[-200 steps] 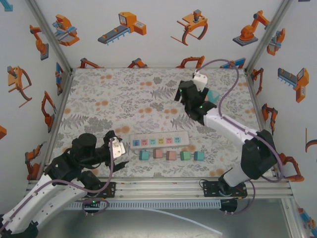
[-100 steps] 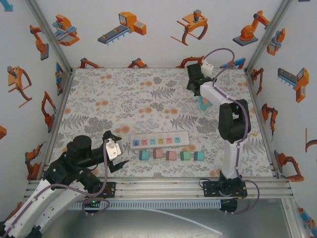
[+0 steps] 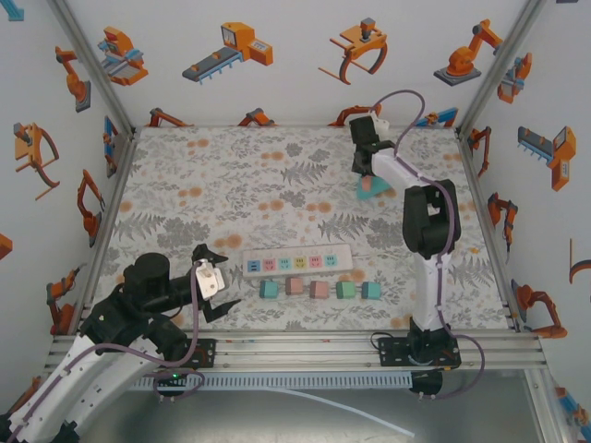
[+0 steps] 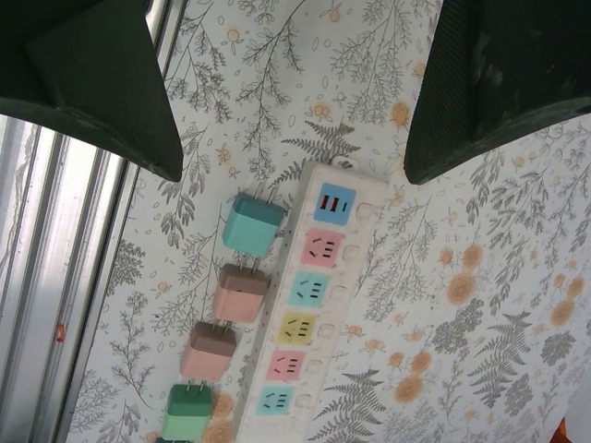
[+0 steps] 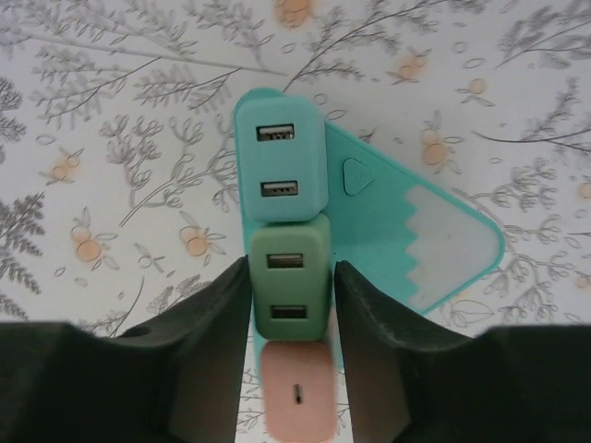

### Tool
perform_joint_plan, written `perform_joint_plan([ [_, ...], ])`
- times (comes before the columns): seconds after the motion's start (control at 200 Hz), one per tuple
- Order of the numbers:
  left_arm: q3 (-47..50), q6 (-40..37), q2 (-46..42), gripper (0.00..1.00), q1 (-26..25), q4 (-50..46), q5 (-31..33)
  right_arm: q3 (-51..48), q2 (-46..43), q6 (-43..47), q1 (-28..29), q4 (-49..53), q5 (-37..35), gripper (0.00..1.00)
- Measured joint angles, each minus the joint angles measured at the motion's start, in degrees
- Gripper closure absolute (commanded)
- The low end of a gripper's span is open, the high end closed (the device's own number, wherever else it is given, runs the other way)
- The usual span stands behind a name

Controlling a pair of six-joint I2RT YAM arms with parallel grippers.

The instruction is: Pull the plug off the socket

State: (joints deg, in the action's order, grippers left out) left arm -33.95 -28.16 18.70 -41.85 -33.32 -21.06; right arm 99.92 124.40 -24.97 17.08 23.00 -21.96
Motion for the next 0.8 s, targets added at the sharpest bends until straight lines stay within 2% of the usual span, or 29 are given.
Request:
perform_joint_plan([
  [0.18, 0.0, 0.0, 0.0, 0.03, 0.0, 0.1, 0.0, 0.0, 0.0, 6.1, 1.1, -1.1, 2.6, 0.78],
  [0.396, 0.4, 0.0, 0.1, 0.03, 0.1, 0.3, 0.0, -1.7, -1.1, 14.4, 4.4, -3.3, 8.9, 0.79],
  [0.601, -0.2, 1.1, 3.7, 0.03, 0.3, -0.5, 0.9, -7.3, -4.7, 30.1, 10.4, -5.9, 22.5, 0.75],
  [0.796, -4.7, 12.8, 12.2, 0.03, 0.3, 0.0, 7.9, -15.4, -10.6, 49.9, 17.4, -5.7, 37.2, 0.76],
])
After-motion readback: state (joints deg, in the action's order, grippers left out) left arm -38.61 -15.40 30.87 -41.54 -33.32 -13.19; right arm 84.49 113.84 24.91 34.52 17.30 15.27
